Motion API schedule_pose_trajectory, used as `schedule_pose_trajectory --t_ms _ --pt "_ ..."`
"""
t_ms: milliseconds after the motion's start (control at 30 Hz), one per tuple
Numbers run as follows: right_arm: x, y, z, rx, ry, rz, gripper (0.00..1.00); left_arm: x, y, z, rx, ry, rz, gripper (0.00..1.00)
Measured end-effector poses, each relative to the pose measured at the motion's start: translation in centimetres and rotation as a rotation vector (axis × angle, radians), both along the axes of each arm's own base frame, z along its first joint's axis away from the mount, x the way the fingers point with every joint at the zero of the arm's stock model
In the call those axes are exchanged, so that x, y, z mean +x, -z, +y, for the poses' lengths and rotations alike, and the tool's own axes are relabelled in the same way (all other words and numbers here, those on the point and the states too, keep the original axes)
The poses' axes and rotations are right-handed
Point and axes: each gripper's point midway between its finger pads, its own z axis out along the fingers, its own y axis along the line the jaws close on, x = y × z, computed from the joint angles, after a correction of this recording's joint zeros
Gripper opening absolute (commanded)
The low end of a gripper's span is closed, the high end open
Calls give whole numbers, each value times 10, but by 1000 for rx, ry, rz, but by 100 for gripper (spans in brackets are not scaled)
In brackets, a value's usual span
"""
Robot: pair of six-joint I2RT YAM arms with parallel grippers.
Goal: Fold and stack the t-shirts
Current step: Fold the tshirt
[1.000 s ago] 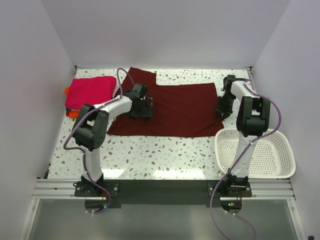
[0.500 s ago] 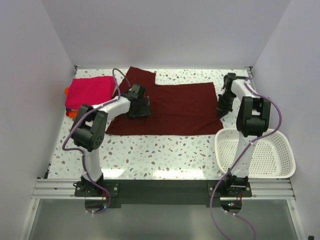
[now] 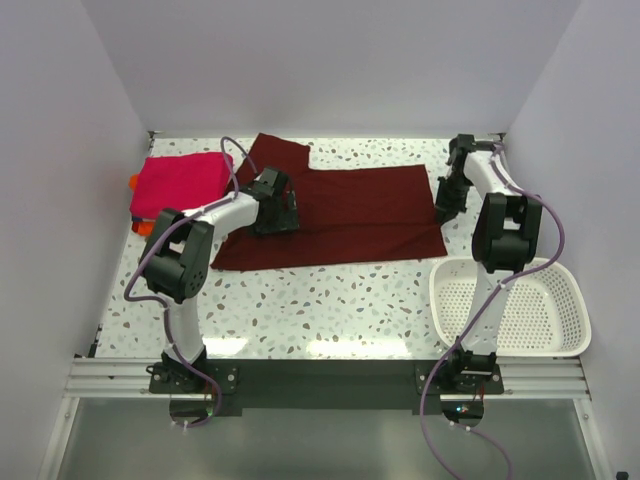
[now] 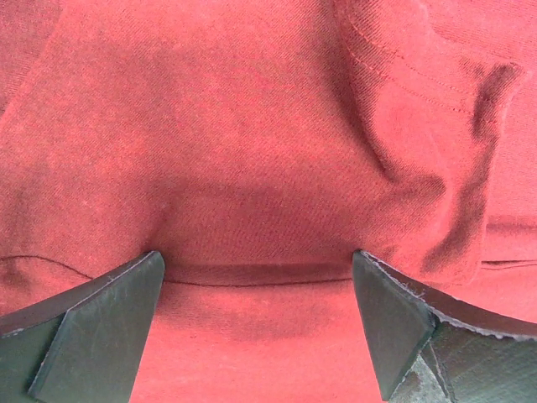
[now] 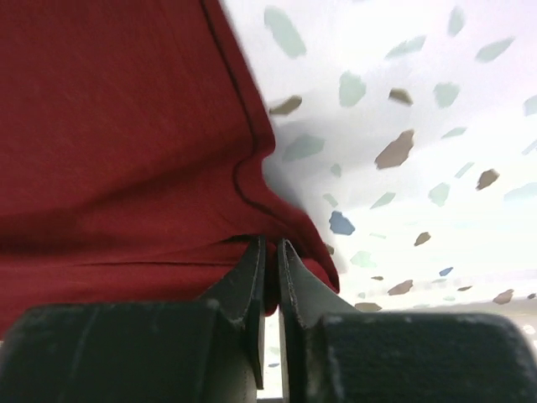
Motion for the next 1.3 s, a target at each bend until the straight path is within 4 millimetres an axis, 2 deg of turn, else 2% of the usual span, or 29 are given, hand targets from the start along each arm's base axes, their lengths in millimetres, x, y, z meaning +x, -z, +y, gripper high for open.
schedule_pose_trajectory --t_ms 33,67,100,167,300,433,533,667,767,967,1100,1200,1300 --pt "4 -2 -1 -6 1 -12 15 0 0 0 0 1 0 100" --pt "9 -3 -2 -12 4 -24 31 0 0 0 0 2 1 100" --pt "12 -5 -4 -17 6 -32 37 0 0 0 -1 2 1 100" --pt "19 -6 -7 -28 7 -45 44 0 0 0 0 3 2 100" --pt "24 -7 -16 -50 21 -57 50 -1 -1 0 -3 3 7 100" --pt "16 -4 -18 -55 26 -47 50 -2 -1 -1 -6 5 13 100" --pt "0 -2 -15 -42 24 -28 50 -3 -2 -2 -12 9 22 100" --pt "-23 -5 -9 -17 21 -12 43 -4 -3 -2 -14 12 29 100" --pt "-22 -9 -8 -8 20 -34 42 -5 -2 -3 -14 14 33 100" --pt "2 -21 -4 16 16 -112 38 -6 -4 -3 -15 16 33 100" --pt "10 -23 0 41 15 -145 37 -9 -8 -3 -17 16 30 100" --pt "1 -12 4 63 14 -124 35 -9 -12 -4 -24 18 23 100" --pt "-23 8 9 84 16 -57 33 -10 -12 -5 -28 21 26 100"
